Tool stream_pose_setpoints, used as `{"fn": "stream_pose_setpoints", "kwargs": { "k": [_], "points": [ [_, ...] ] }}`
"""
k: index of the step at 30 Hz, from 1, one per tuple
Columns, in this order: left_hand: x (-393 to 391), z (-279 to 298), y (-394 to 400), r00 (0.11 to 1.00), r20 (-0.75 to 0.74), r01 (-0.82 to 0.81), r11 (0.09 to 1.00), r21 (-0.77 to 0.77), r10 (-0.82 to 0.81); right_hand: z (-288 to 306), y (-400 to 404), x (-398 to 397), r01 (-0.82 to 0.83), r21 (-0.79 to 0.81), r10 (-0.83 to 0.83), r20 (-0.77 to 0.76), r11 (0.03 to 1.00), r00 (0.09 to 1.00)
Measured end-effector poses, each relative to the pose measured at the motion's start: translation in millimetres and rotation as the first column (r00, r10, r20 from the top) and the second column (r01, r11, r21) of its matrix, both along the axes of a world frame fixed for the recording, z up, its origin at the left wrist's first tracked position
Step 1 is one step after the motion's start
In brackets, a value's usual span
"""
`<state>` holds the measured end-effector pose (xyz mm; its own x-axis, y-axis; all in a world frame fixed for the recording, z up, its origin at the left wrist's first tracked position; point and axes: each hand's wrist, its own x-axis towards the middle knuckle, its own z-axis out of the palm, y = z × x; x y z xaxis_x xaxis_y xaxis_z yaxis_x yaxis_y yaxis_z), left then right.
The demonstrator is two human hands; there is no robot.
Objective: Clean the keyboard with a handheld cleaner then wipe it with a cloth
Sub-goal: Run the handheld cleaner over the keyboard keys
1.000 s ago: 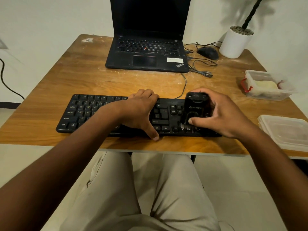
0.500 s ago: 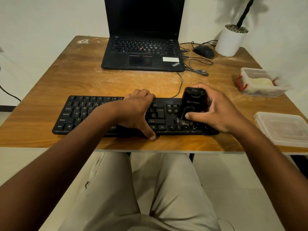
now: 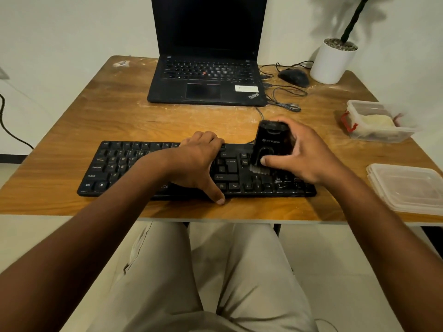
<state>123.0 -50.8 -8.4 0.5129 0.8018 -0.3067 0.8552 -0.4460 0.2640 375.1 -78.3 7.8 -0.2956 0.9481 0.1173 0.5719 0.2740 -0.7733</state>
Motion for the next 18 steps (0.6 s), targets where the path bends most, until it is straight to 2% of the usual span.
{"fn": "stream_pose_setpoints", "kwargs": {
  "k": [3,6,8,11,15,18],
  "points": [
    [0,1,-1,1.000,0.006,-0.003,1.000,-0.009,0.004,-2,20,-4,0.065,0.074,-0.064,-0.011,0.995,0.998],
    [0,1,0,1.000,0.018,-0.006,1.000,-0.003,0.007,2,23,-8,0.065,0.131,-0.058,-0.063,0.989,0.996],
    [-1,0,0,1.000,0.020,-0.005,1.000,0.005,0.005,1,22,-16,0.036,0.130,-0.024,-0.089,0.991,0.996],
    [-1,-1,1,1.000,0.021,-0.003,1.000,0.000,0.003,-7,21,-23,0.017,0.101,-0.013,-0.046,0.995,0.999],
    [-2,-1,1,1.000,0.020,-0.003,1.000,-0.007,0.004,-4,23,-5,0.083,0.114,-0.088,0.039,0.990,0.995],
    [0,0,1,1.000,0.003,-0.008,1.000,-0.005,0.008,1,23,18,0.177,0.118,-0.174,-0.035,0.977,0.984]
  ]
}}
